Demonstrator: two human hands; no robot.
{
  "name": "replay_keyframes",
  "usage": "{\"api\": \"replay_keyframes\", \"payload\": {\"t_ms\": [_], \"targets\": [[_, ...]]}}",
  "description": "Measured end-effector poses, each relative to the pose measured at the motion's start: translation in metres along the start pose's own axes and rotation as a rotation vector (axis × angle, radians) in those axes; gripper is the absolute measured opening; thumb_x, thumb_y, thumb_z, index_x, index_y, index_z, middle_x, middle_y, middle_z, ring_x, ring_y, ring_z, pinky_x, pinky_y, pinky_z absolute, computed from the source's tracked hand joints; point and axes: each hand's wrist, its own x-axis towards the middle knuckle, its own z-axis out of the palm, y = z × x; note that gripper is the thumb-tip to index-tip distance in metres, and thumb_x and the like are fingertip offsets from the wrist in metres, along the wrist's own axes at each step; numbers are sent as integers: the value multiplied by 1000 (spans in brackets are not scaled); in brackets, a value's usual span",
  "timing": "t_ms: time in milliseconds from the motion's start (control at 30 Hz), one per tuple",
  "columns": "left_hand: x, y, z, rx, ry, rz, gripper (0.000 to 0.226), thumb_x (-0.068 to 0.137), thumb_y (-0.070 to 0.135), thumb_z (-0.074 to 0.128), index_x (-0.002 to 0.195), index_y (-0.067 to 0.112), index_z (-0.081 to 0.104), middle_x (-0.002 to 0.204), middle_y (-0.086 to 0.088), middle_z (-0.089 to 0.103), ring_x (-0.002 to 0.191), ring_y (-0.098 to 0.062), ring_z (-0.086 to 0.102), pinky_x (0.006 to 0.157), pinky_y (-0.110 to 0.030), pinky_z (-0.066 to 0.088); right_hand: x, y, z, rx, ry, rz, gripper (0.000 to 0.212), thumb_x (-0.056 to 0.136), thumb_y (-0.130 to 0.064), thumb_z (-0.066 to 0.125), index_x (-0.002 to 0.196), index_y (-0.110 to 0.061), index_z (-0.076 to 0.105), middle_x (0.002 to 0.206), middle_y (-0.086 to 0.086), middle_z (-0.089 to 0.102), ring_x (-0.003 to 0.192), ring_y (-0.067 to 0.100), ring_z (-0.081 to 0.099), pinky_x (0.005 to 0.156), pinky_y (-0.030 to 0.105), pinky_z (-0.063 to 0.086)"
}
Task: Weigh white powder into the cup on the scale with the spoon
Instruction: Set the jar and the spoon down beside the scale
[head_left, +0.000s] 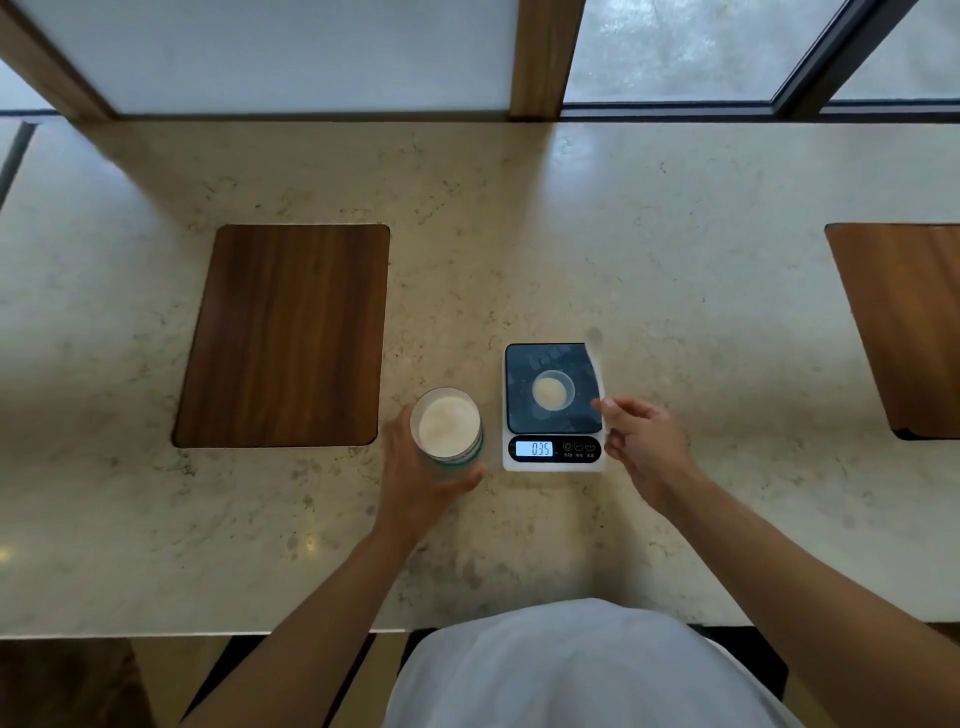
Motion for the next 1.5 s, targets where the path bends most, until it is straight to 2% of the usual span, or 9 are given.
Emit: {"api": "replay_keyframes", "payload": {"t_ms": [200, 333, 467, 600, 733, 800, 1067, 1267, 1500], "targets": [[-17, -1, 7, 55, 108, -80, 92, 53, 40, 93, 114, 35, 24, 113, 5, 31, 102, -8, 39, 79, -19, 39, 1, 14, -16, -98, 55, -43, 13, 97, -10, 61, 96, -5, 73, 58, -7, 61, 59, 14, 46, 59, 32, 45], [-21, 1, 9, 75, 109, -104, 89, 55, 38, 93, 108, 41, 22, 112, 4, 32, 100, -11, 40, 74, -16, 36, 7, 24, -28, -240, 117, -62, 15, 97, -15, 62, 102, -9, 76, 77, 1, 69, 65, 17, 54, 61, 32, 49], [-22, 4, 12, 81, 121, -123, 93, 56, 39, 93, 111, 46, 19, 116, 7, 30, 106, -13, 41, 80, -25, 40, 16, 28, -38, -330, 193, -77, 15, 95, -16, 65, 102, -11, 77, 87, 2, 75, 73, 15, 64, 66, 35, 56], [-22, 6, 15, 61, 114, -111, 98, 57, 37, 93, 113, 53, 15, 121, 9, 27, 111, -11, 38, 81, -18, 36, 23, 26, -41, -511, 229, -134, 13, 92, -20, 68, 94, -15, 80, 73, -5, 73, 67, 10, 65, 74, 34, 58], [-21, 6, 17, 89, 121, -131, 99, 57, 38, 92, 126, 39, 21, 124, 6, 28, 114, -11, 37, 88, -24, 37, 29, 22, -40, -569, 197, -135, 12, 92, -21, 70, 93, -16, 80, 76, -6, 74, 72, 10, 69, 76, 33, 58], [-21, 6, 18, 89, 114, -145, 102, 57, 39, 92, 131, 31, 23, 126, 4, 29, 115, -12, 37, 90, -27, 37, 32, 21, -39, -578, 190, -127, 10, 91, -20, 71, 92, -16, 80, 73, -6, 74, 70, 9, 69, 74, 31, 58], [-20, 3, 19, 165, 121, -136, 108, 57, 46, 90, 136, 29, 19, 132, -3, 31, 117, -7, 31, 93, -25, 33, 37, 22, -37, -658, 164, -112, 11, 89, -17, 71, 83, -17, 80, 63, -6, 72, 64, 11, 70, 70, 35, 60], [-18, 1, 20, 190, 115, -143, 109, 58, 50, 88, 139, 24, 20, 135, -4, 33, 120, -10, 32, 97, -27, 32, 37, 27, -35, -732, 161, -95, 34, 87, -16, 70, 54, -25, 68, 53, -6, 69, 57, 14, 70, 63, 37, 62], [-19, 1, 20, 178, 113, -132, 110, 58, 46, 90, 140, 26, 19, 136, -5, 33, 124, -21, 36, 98, -30, 32, 39, 27, -33, -772, 140, -72, 22, 86, -16, 72, 65, -17, 78, 56, -6, 71, 57, 9, 69, 64, 34, 61]]}}
